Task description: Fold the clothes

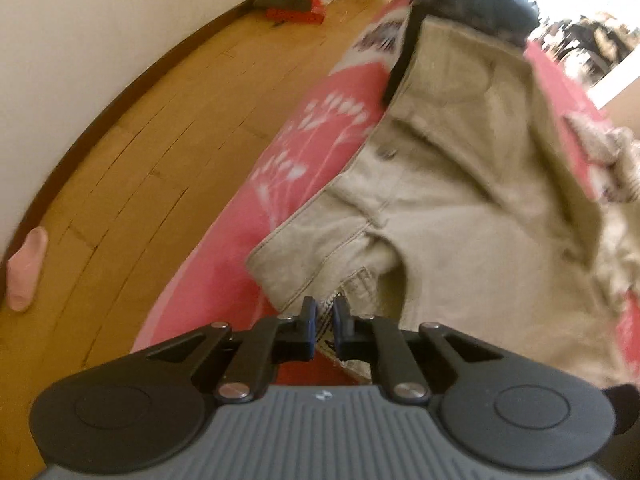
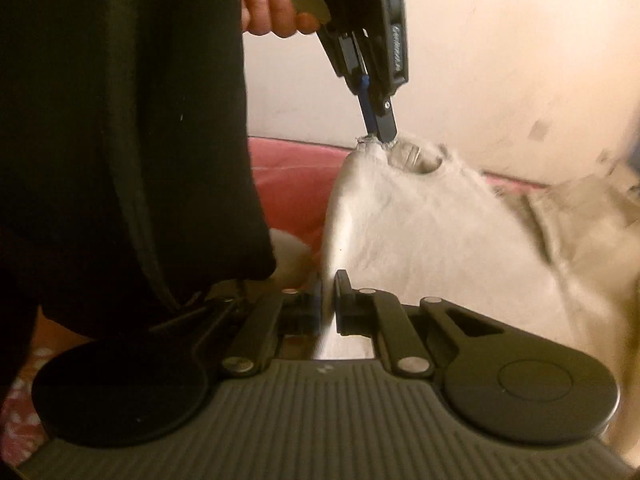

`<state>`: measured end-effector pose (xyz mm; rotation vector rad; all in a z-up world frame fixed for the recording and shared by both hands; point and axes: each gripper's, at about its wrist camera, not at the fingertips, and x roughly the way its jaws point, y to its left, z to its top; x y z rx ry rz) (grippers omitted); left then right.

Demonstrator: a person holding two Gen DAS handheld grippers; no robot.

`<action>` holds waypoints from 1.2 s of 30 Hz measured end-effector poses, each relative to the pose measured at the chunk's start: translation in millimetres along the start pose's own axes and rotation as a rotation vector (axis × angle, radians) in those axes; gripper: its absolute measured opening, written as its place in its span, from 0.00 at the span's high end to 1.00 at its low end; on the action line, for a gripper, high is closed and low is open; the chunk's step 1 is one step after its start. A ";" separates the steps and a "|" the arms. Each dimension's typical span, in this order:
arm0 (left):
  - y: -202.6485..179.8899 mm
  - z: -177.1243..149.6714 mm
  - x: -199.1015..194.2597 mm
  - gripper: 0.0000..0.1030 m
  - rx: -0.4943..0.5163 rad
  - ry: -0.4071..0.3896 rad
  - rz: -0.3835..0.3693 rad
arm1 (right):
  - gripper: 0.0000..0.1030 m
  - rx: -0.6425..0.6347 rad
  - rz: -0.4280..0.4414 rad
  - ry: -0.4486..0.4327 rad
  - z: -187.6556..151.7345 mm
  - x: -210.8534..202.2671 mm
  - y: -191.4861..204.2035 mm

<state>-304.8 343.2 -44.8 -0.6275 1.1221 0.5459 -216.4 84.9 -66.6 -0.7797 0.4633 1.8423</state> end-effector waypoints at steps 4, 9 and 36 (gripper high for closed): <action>-4.0 9.1 1.8 0.91 0.065 -0.054 0.034 | 0.94 0.066 0.155 0.093 -14.6 33.6 -5.4; -9.0 20.4 4.1 0.79 0.146 -0.123 0.077 | 0.75 0.224 0.225 0.071 -12.8 30.8 -17.5; -223.3 89.4 108.4 0.56 0.504 -0.316 -0.255 | 0.51 1.461 -1.058 -0.307 -262.5 -288.4 -189.2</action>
